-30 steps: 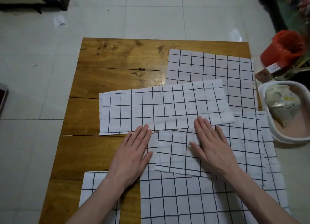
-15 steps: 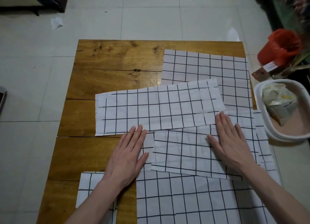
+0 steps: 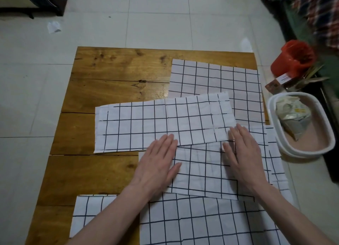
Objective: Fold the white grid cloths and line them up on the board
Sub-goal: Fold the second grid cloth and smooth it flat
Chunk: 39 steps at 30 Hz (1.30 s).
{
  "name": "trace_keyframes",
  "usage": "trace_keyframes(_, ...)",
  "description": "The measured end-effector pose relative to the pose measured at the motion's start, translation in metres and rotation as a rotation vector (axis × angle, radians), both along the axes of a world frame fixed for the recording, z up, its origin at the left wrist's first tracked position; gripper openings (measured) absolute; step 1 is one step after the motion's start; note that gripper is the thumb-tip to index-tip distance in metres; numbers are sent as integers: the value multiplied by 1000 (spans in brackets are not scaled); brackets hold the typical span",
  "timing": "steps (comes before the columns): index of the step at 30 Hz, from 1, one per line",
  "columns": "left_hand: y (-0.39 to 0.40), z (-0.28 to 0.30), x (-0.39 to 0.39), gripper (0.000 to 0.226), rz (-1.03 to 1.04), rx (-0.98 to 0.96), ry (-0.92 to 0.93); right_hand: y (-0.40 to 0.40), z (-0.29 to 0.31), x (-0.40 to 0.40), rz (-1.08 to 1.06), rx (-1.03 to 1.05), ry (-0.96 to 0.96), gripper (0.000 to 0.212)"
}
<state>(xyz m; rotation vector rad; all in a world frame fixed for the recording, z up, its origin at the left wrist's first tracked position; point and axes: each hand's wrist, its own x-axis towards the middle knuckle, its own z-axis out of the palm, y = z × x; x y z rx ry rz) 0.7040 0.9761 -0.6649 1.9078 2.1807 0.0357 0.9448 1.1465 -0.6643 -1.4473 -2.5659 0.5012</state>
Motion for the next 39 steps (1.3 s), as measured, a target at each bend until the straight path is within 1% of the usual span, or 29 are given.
trace_keyframes(2,7,-4,9,68,-26,-5,-7,2,3,-6,-109,64,38,54)
trace_keyframes(4,8,-8,14,68,-17,-18,-2,5,8,-14,-223,74,32,58)
trace_keyframes(8,6,-12,18,69,0,-50,-9,14,16,-27,-377,-69,-37,60)
trace_keyframes(11,6,-13,18,69,0,-69,-6,20,23,-36,-420,-134,-83,56)
trace_keyframes(15,5,-13,17,68,0,-82,-7,31,27,-40,-515,-280,-39,54)
trace_keyframes(19,3,-14,18,68,17,-92,-4,35,33,-43,-548,-338,-80,50)
trace_keyframes(21,3,-13,19,68,27,-95,-4,34,34,-44,-561,-384,-22,47)
trace_keyframes(23,2,-13,20,68,36,-101,-15,33,36,-46,-582,-429,54,49)
trace_keyframes(24,3,-13,20,68,40,-102,-18,33,35,-47,-600,-461,120,52)
trace_keyframes(27,4,-13,22,67,59,-95,-20,29,36,-50,-692,-557,416,59)
trace_keyframes(30,4,-11,25,66,68,-82,-33,25,33,-53,-823,-618,622,51)
trace_keyframes(31,4,-10,26,66,69,-74,-38,24,31,-53,-859,-652,654,46)
trace_keyframes(33,4,-8,28,65,74,-53,-51,20,31,-53,-887,-682,659,31)
trace_keyframes(35,1,-6,30,67,99,-29,-66,17,36,-51,-857,-628,656,15)
trace_keyframes(37,-2,-4,29,71,157,-2,-70,15,44,-47,-838,-552,683,12)
trace_keyframes(39,-6,-6,28,72,188,3,-65,14,52,-43,-820,-498,720,14)
